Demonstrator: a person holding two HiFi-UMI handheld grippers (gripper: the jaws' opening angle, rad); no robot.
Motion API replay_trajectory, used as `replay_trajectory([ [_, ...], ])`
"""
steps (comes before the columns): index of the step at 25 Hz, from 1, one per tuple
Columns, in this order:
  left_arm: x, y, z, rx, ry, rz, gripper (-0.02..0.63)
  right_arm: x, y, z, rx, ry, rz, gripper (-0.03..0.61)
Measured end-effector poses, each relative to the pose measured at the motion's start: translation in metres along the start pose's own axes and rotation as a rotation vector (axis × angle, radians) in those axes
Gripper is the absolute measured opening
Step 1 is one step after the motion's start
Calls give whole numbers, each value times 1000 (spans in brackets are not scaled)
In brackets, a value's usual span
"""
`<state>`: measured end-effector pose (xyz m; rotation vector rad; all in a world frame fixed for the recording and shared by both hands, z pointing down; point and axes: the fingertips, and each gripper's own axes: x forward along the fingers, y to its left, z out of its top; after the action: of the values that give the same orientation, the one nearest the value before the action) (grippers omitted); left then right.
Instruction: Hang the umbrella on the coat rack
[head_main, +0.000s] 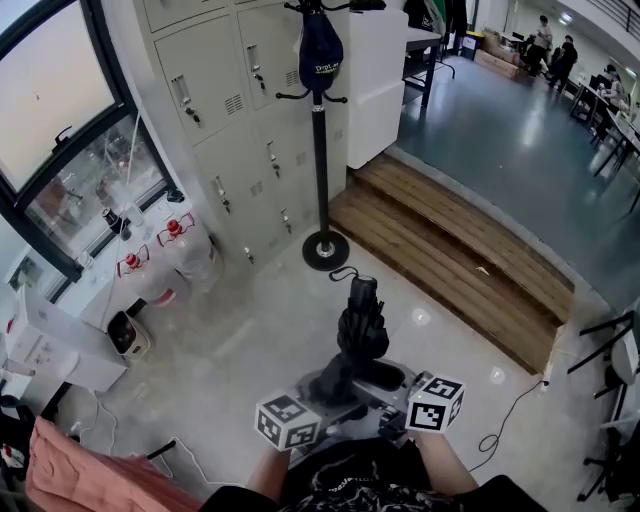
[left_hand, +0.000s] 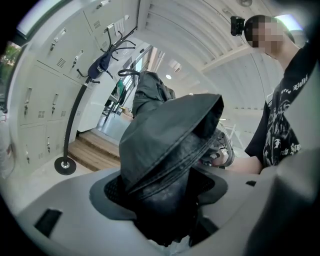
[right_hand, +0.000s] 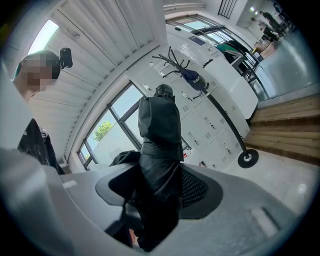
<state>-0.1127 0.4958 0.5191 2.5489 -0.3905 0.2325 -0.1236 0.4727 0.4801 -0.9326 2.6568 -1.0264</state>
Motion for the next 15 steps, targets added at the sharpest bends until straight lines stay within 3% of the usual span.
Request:
replay_trajectory([
  [7,36,25,18,-1,2,60,324,3,-37,26,-26,42,17,259],
  [15,94,64,62,-9,6,87,324,7,-98,82,-9,40,23,259],
])
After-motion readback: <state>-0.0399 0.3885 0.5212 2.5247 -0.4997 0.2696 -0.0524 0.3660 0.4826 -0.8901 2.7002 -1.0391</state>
